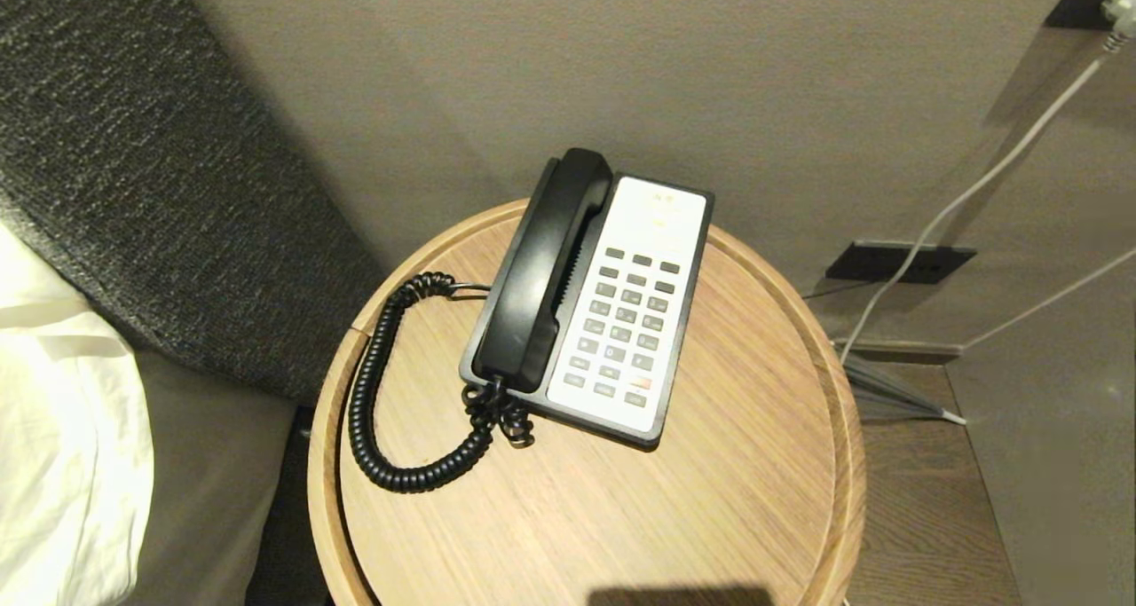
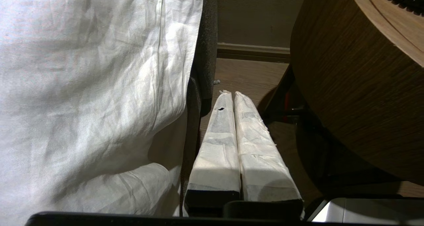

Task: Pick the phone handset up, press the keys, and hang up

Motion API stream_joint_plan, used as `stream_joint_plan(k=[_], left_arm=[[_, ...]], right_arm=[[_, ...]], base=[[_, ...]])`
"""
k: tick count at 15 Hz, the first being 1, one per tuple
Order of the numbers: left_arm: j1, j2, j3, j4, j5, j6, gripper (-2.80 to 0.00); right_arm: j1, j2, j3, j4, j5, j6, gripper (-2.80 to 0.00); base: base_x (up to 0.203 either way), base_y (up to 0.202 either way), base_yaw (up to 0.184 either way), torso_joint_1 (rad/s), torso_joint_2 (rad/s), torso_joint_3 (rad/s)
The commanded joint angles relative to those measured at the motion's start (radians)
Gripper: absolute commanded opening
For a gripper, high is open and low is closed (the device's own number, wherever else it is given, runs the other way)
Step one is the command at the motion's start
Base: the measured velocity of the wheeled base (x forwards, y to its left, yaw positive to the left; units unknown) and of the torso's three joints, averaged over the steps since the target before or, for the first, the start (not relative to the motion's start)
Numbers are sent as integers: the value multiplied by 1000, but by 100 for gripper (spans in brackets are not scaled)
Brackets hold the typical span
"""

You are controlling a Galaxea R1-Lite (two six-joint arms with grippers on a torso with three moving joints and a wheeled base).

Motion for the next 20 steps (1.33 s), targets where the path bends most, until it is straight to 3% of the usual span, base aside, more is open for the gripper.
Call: stream_joint_plan(k=[1, 3, 7, 10, 20], left_arm=[[0, 1, 14, 0, 0, 1, -280], [0, 1, 15, -1, 0, -2, -280], [0, 1, 14, -1, 0, 1, -280], [0, 1, 14, -1, 0, 1, -280], [0, 1, 15, -1, 0, -5, -280]], right_arm=[[-9, -73, 15, 9, -10, -34, -280], [-9, -81, 58, -7, -76, -132, -280], [-9, -85, 74, -64, -58, -158, -280], [-9, -86, 77, -68, -68, -116, -280], [-9, -86, 77, -68, -68, -117, -280]], base=[[0, 0, 0, 0, 0, 0], [0, 0, 0, 0, 0, 0], [0, 0, 0, 0, 0, 0], [0, 0, 0, 0, 0, 0], [0, 0, 0, 1, 1, 21]])
